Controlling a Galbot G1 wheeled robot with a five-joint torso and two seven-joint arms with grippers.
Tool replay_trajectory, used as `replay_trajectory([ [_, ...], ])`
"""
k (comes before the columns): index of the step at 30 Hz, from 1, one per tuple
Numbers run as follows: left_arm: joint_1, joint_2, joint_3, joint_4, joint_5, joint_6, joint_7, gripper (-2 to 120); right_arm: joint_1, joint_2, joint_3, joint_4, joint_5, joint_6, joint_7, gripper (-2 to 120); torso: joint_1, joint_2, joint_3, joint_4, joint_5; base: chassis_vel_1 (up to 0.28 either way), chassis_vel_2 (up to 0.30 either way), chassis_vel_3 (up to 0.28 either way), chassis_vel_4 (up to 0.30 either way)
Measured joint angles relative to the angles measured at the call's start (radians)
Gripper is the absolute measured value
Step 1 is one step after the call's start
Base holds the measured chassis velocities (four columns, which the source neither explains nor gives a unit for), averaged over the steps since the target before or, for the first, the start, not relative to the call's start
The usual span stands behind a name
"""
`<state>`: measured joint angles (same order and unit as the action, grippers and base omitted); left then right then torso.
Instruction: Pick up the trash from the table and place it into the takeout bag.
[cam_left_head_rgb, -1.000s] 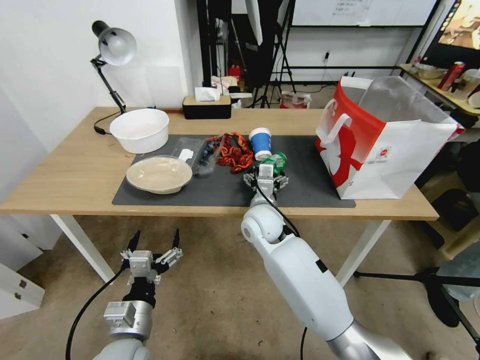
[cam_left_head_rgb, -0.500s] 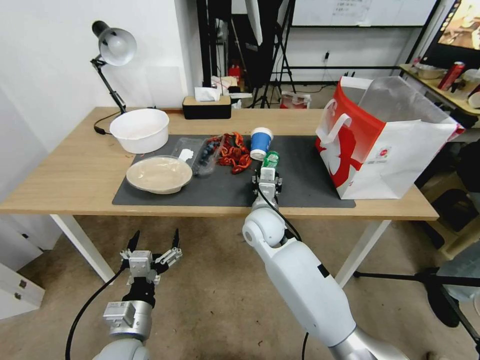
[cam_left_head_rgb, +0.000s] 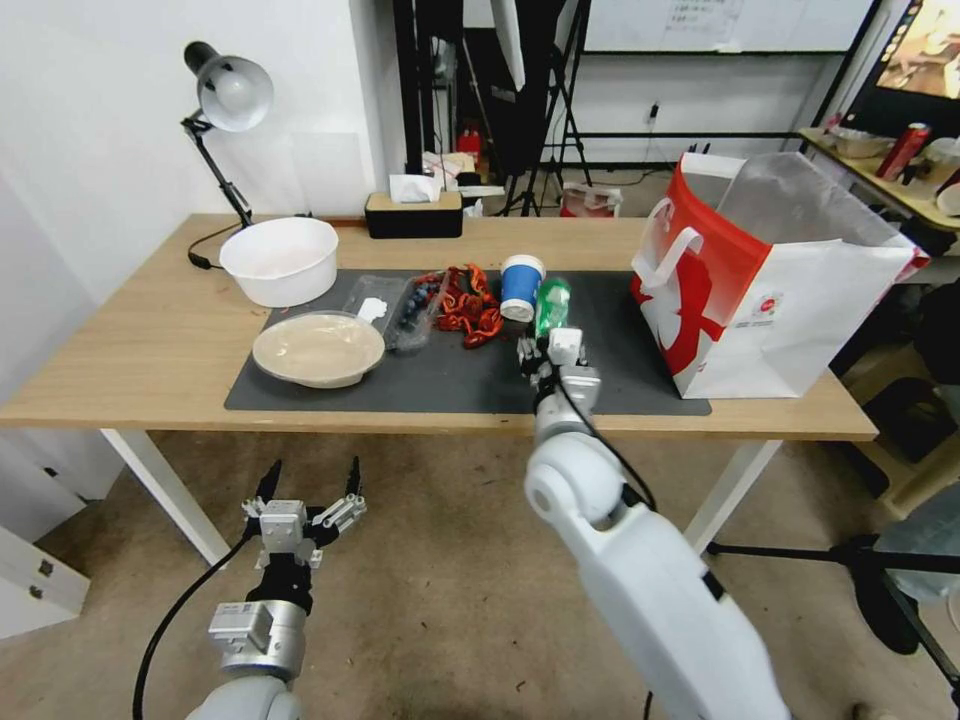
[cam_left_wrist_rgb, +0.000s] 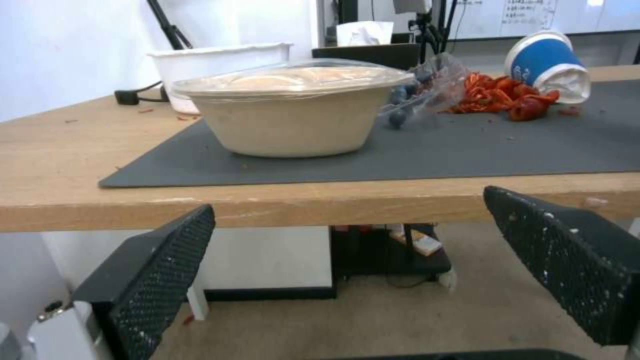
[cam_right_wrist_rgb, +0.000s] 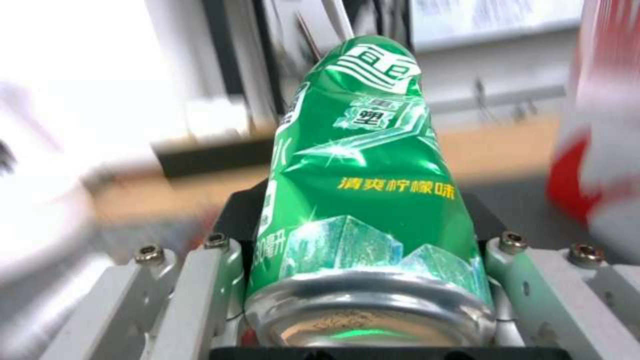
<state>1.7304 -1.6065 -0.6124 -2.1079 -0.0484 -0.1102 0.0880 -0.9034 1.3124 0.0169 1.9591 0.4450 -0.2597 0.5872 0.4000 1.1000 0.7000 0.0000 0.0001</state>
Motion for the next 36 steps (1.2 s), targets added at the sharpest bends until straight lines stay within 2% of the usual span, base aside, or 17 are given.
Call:
replay_trajectory([
  [2, 0.001, 0.000, 0.003, 0.000, 0.004, 0.000, 0.000, 100, 0.004, -0.027, 0.047, 0.043, 0.005, 0.032, -0.050, 44, 0.000, 0.000, 0.000, -0.0002, 0.0001, 0.000, 0.000, 0.000, 0.000],
  [7, 0.005, -0.001, 0.007, 0.000, 0.010, -0.003, 0.000, 100, 0.064, -0.073, 0.147, 0.095, 0.046, 0.045, -0.079, 44, 0.000, 0.000, 0.000, -0.0001, 0.0001, 0.000, 0.000, 0.000, 0.000],
  [13, 0.010, -0.002, 0.013, -0.002, 0.015, -0.010, 0.000, 100, 0.194, -0.140, 0.275, 0.064, 0.127, -0.032, 0.025, 44, 0.000, 0.000, 0.000, -0.0001, 0.0002, 0.000, 0.000, 0.000, 0.000],
  [15, 0.010, -0.002, 0.014, -0.002, 0.015, -0.010, 0.000, 100, 0.205, -0.145, 0.289, 0.053, 0.132, -0.043, 0.040, 44, 0.000, 0.000, 0.000, 0.0000, 0.0003, 0.000, 0.000, 0.000, 0.000],
  [19, 0.014, -0.002, 0.018, -0.006, 0.017, -0.013, 0.001, 100, 0.245, -0.159, 0.375, 0.006, 0.185, -0.132, 0.142, 44, 0.000, 0.000, 0.000, -0.0001, 0.0000, 0.000, 0.000, 0.000, 0.000],
  [24, 0.017, -0.002, 0.018, -0.007, 0.019, -0.015, 0.001, 100, 0.254, -0.163, 0.423, -0.021, 0.216, -0.185, 0.190, 44, 0.000, 0.000, 0.000, -0.0001, 0.0001, 0.000, 0.000, 0.000, 0.000],
  [26, 0.018, -0.002, 0.018, -0.008, 0.020, -0.016, 0.001, 100, 0.254, -0.164, 0.432, -0.022, 0.227, -0.196, 0.198, 48, 0.000, 0.000, 0.000, -0.0001, 0.0000, 0.000, 0.000, 0.000, 0.000],
  [30, 0.019, -0.002, 0.022, -0.009, 0.024, -0.017, 0.002, 100, 0.252, -0.166, 0.441, -0.021, 0.244, -0.214, 0.206, 68, 0.000, 0.000, 0.000, 0.0000, -0.0001, 0.000, 0.000, 0.000, 0.000],
  [31, 0.019, -0.002, 0.022, -0.009, 0.024, -0.017, 0.002, 100, 0.252, -0.166, 0.441, -0.021, 0.244, -0.214, 0.206, 68, 0.000, 0.000, 0.000, 0.0000, -0.0001, 0.000, 0.000, 0.000, 0.000],
  [34, 0.020, -0.002, 0.022, -0.009, 0.024, -0.017, 0.002, 100, 0.252, -0.165, 0.444, -0.020, 0.252, -0.216, 0.209, 82, 0.000, 0.000, 0.000, 0.0000, -0.0001, 0.000, 0.000, 0.000, 0.000],
  [36, 0.020, -0.002, 0.021, -0.010, 0.024, -0.017, 0.002, 100, 0.252, -0.165, 0.445, -0.019, 0.256, -0.215, 0.209, 84, 0.000, 0.000, 0.000, 0.0000, -0.0001, 0.000, 0.000, 0.000, 0.000],
])
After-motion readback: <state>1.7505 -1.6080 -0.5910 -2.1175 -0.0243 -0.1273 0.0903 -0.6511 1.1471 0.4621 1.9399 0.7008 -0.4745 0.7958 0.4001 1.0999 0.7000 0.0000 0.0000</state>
